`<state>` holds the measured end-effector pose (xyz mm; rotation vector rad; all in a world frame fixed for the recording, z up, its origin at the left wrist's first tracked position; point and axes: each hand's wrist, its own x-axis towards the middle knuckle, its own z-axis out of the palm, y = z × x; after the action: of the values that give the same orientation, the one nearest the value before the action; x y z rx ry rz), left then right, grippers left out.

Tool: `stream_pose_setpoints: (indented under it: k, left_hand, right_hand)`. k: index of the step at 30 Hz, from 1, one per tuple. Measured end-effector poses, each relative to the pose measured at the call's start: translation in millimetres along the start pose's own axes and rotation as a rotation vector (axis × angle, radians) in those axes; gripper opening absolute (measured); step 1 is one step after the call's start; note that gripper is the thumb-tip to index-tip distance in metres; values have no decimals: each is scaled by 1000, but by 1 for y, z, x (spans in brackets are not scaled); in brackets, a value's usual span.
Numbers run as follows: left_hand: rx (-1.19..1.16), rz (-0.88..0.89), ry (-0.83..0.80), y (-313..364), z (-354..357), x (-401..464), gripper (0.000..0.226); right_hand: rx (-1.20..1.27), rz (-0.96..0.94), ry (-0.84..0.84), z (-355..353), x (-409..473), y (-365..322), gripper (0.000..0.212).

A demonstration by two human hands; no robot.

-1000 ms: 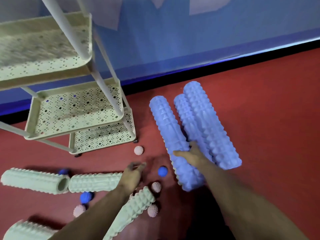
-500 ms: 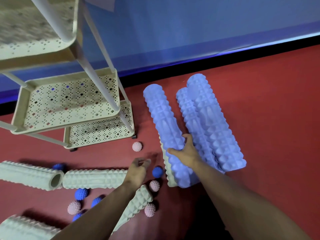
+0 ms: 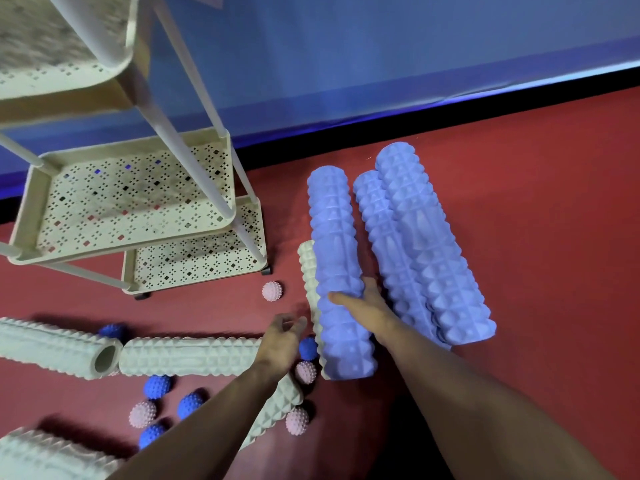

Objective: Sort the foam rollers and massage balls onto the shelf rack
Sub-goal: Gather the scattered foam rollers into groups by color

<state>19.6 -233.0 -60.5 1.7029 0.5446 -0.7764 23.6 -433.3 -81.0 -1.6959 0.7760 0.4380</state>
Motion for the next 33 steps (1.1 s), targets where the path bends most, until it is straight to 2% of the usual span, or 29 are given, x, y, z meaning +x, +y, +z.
stream_pose_setpoints:
  k: [4,6,9,12,14,20,23,26,33]
  left_hand:
    - [34,-31,17,-3,-6,4,14]
    - [53,-7,6,-3,-8,5,18]
    - [55,17,-31,1,-4,3,20]
    - [43,6,-66,6,6,0,23]
    - [71,4,-76,7,11,-3,24]
    - [68,2,-91,8,15,-7,24]
    - [45,-14,-93,6,11,-11,28]
    - [4,-24,-74,5,6,-14,19]
    - [35,-40,-56,5,-3,-17,20]
  right_hand:
    - [0,-10,-156,11,2,-9,78]
    - [-30,-49,-167,8,2,-12,79]
    - [-107,-115,-27,1,5,-14,73]
    - [-186,-110,150,-7,9,-19,84]
    - [-255,-42,192,-8,10,-19,90]
    - [-538,44,266,-2,9,-12,95]
    - [-587,50,297,-2,8,-10,80]
    - [-620,58,312,-3,6,-8,64]
    - [-691,161,179,1,3,0,85]
